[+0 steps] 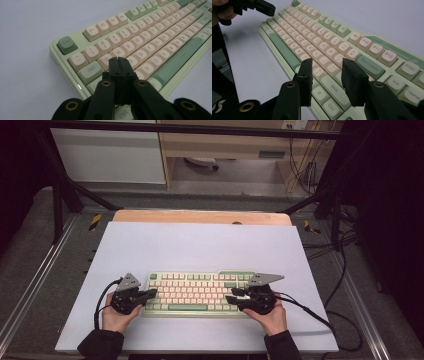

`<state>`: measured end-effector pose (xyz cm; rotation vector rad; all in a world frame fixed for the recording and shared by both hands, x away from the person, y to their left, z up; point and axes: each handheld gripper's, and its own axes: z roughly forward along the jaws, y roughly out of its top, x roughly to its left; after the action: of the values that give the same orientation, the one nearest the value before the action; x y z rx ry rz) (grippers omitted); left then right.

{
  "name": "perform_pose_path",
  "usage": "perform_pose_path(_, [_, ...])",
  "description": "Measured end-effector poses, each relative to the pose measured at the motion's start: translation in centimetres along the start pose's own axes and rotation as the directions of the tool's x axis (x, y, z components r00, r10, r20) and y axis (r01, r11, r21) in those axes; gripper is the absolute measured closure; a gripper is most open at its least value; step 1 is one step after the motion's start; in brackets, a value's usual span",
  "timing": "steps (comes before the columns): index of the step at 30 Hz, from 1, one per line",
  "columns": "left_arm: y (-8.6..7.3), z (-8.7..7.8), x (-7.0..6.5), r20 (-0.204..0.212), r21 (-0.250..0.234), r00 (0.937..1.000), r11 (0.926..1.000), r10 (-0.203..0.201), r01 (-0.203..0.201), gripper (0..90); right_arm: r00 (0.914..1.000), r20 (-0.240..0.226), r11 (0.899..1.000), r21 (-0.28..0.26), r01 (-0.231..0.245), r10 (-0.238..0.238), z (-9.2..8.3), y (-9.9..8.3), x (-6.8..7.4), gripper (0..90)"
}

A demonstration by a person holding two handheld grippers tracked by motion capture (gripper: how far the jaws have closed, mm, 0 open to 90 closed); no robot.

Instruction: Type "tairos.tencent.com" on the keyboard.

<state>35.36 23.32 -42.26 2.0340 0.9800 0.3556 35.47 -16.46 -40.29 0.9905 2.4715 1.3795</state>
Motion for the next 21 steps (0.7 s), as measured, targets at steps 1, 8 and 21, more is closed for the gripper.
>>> perform_pose_path(1, [0.0, 0.0, 0.0, 0.000, 0.000, 1.0000, 1.0000, -0.001, 0.001, 90.0, 1.0000, -0.005, 1.000, 0.003, -0.003, 0.003, 0.3, 0.2, 0.1, 63.4])
perform_pose_path(8, [0.0, 0.0, 0.0, 0.001, -0.001, 1.0000, 1.0000, 0.001, -0.001, 90.0, 0.9999, -0.013, 1.000, 0.005, 0.001, -0.001, 2.1, 1.3, 1.0, 73.9])
perform_pose_path(21, [0.0, 0.0, 0.0, 0.003, -0.002, 1.0000, 1.0000, 0.001, -0.001, 90.0, 0.9998, -0.009, 1.000, -0.011, -0.016, 0.016, 5.3, 2.8, 1.9, 90.0])
